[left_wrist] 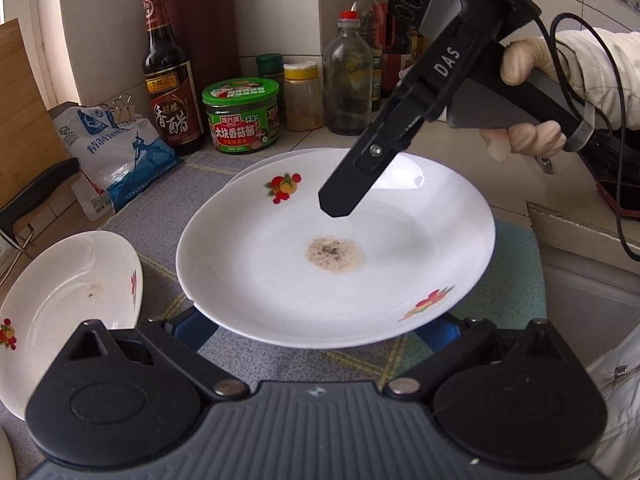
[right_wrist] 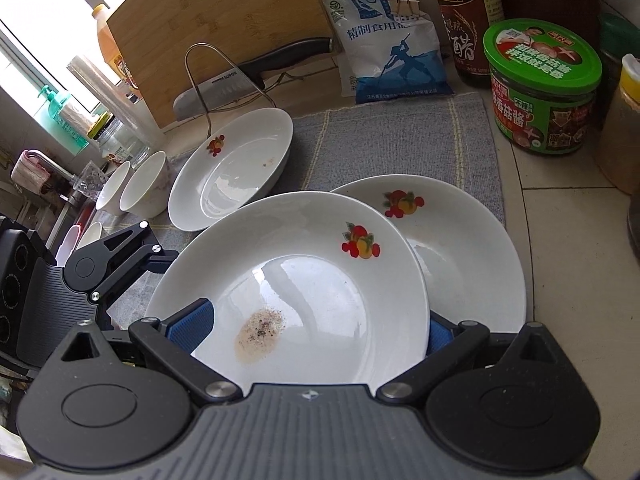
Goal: Organize plates and bowls
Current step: 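Lower the stained plate onto the floral plate and open the right tool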
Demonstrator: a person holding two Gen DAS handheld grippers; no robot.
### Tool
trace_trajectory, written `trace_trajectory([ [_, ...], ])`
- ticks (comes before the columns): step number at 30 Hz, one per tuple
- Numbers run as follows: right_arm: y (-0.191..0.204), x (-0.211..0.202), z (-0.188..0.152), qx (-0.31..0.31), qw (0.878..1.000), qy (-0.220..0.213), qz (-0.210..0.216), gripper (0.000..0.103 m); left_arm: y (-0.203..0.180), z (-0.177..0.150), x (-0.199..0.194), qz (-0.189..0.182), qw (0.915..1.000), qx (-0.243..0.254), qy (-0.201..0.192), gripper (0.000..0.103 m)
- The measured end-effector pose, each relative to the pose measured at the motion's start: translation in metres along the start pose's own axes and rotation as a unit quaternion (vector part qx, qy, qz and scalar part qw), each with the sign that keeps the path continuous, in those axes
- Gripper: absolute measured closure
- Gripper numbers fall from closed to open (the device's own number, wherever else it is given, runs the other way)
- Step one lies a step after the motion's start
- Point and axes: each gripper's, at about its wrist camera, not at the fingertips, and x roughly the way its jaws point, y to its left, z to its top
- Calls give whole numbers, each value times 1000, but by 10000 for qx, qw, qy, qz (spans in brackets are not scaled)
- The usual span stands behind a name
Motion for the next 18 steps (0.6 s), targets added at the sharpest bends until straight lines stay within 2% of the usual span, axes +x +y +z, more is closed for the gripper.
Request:
trace_trajectory([
  [18,-13,0,-4,90,9999,-1,-143,0,-1,9,16,138,9995,297,34,1],
])
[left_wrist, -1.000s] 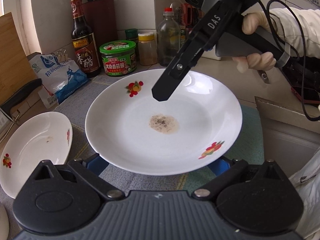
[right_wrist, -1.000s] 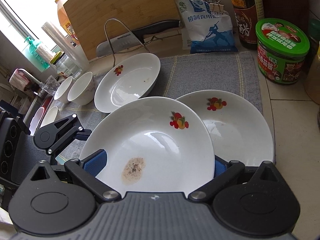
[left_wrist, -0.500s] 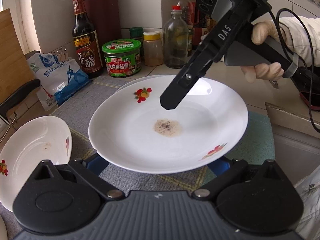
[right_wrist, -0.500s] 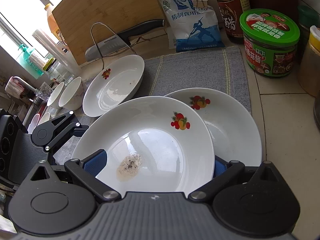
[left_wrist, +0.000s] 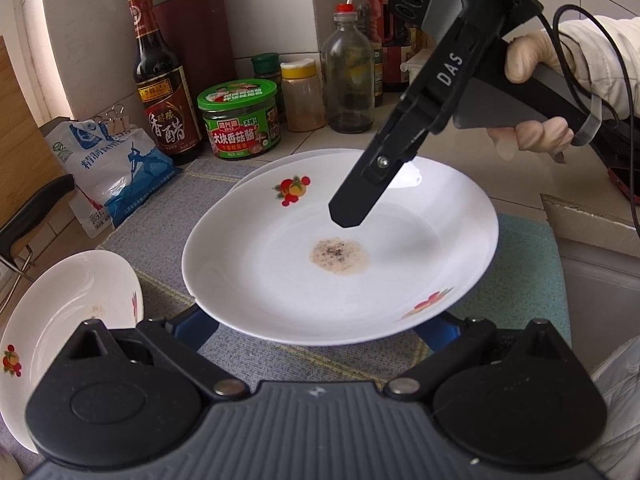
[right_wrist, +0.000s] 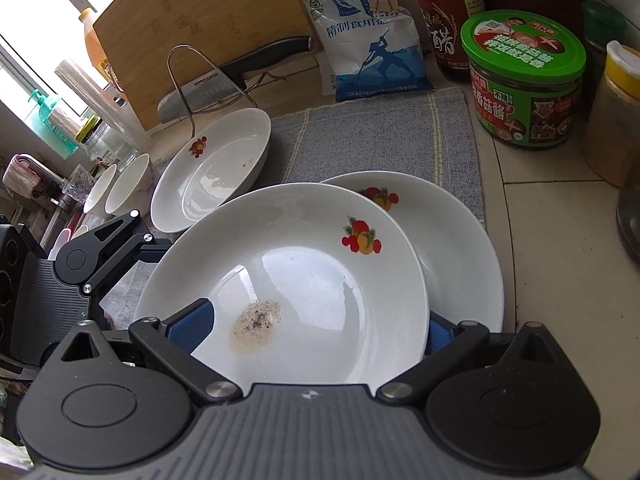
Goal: Organize plates and bowls
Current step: 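Lower the stained plate onto the floral plate and open the right tool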
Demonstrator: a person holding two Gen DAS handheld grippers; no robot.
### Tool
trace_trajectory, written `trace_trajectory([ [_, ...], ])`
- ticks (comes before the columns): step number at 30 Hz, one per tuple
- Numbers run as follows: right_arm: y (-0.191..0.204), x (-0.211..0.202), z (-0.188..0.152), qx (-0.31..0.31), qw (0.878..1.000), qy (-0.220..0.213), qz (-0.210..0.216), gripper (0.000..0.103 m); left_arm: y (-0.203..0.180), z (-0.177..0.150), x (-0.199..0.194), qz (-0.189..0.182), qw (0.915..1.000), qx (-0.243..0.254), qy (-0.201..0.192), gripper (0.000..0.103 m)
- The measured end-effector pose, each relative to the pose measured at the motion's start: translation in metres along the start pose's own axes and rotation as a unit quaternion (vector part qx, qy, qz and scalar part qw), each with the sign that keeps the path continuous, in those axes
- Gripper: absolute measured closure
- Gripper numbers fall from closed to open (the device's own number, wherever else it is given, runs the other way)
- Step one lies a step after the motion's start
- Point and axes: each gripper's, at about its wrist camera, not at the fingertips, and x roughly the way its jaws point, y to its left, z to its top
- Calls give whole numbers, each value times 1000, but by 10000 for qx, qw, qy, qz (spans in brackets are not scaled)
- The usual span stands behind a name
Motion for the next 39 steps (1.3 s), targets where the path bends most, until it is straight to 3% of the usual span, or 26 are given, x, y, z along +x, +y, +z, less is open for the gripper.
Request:
trace_trajectory([
  [16,-8,-18,-14,238,9995,-78,-197,0,2,3,3,102,9998,173,-57,0],
  [39,22,-31,-27,-117,9953,-84,-961,0,3,-4,-2,422,9980,-479,12,1],
])
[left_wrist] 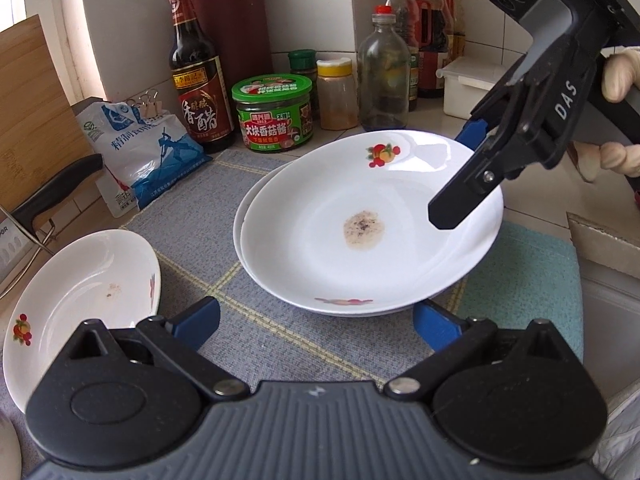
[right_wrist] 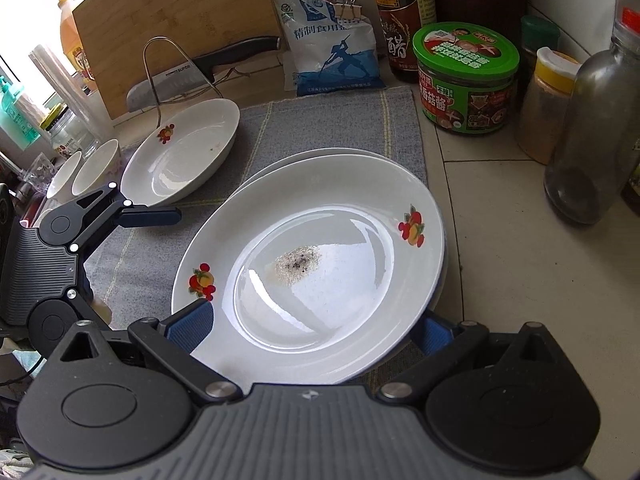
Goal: Organize plates and bowls
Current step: 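Lower the stained plate onto the floral plate and open the right tool, then withdraw the right tool from the stack toward the remaining plates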
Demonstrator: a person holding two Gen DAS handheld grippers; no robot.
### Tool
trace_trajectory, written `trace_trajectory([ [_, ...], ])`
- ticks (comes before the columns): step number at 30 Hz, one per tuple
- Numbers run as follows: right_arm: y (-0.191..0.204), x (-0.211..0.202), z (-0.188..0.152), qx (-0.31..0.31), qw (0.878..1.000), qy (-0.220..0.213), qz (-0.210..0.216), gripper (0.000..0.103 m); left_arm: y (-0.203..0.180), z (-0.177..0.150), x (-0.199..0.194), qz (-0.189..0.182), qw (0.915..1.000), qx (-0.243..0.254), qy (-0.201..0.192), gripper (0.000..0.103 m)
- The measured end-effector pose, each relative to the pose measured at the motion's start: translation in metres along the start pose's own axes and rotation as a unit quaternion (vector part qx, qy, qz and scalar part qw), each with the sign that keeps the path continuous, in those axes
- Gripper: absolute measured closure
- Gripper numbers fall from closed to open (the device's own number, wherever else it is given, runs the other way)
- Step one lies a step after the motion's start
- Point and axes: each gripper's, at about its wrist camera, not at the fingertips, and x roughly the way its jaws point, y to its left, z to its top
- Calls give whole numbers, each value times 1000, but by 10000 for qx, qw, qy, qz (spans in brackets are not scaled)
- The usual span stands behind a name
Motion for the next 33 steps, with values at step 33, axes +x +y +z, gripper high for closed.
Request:
trace_trajectory([
  [33,75,-11,-4,-2198,9738,-547,-197,0,2,-22,-70,1869,9697,-1569,80,1],
])
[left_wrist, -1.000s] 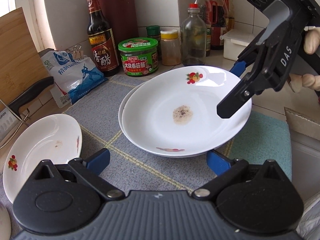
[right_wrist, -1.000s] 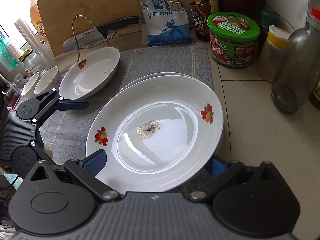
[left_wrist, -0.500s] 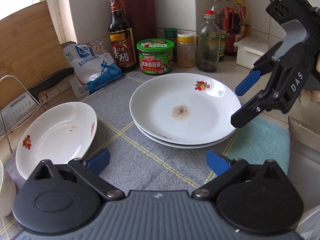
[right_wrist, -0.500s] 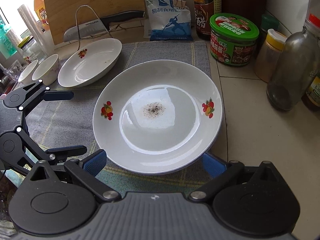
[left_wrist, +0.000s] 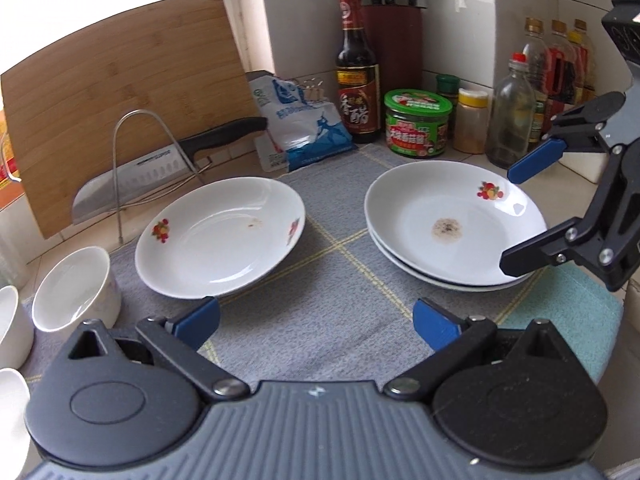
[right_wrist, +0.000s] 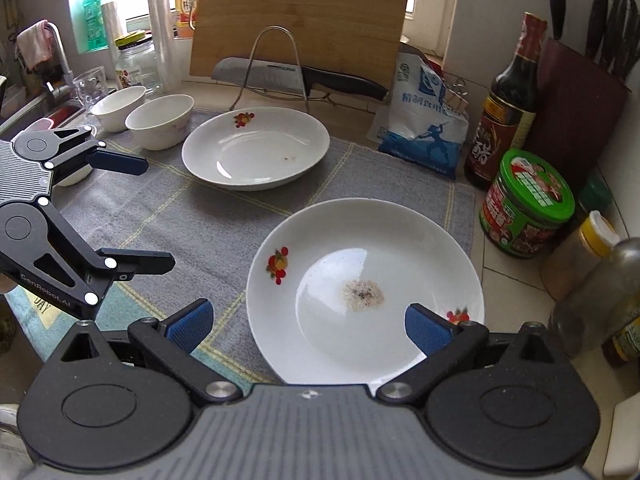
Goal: Organize plates and bowls
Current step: 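Withdraw the right tool from the stack toward the remaining plates, then grasp the rim of the red-flower white plate with the right tool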
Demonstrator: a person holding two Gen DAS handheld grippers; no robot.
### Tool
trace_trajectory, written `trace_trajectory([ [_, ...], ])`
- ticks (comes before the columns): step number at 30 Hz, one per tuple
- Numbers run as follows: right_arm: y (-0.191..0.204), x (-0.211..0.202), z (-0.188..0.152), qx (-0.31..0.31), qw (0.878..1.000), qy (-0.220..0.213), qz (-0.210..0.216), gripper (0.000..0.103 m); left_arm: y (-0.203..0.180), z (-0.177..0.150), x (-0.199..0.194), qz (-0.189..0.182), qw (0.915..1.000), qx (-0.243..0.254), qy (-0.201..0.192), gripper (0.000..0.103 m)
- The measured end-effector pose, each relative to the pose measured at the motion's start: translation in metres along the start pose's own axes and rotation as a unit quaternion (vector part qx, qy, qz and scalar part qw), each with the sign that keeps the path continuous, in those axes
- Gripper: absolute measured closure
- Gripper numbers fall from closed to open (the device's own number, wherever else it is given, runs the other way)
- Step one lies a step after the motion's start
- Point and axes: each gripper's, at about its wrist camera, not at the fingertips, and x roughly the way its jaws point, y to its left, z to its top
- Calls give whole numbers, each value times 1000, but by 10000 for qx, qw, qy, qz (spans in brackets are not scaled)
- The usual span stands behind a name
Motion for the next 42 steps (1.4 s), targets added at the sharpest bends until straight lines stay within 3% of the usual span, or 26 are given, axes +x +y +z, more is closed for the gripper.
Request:
trace_trajectory([
  [11,20,36,39,225,9997,-36,89,0,47,-10,28,445,9977,-447,243,1],
  [18,30,64,60,252,9995,134,102,0,62,-15,70,269,9977,-371,500,1],
  [28,28,111,95,315,9979,350,450,0,76,-11,94,-93,9972,-623,399,0],
  [42,6,178,127,404,9931,942,571,0,82,0,109,-46,9973,-700,217,0],
])
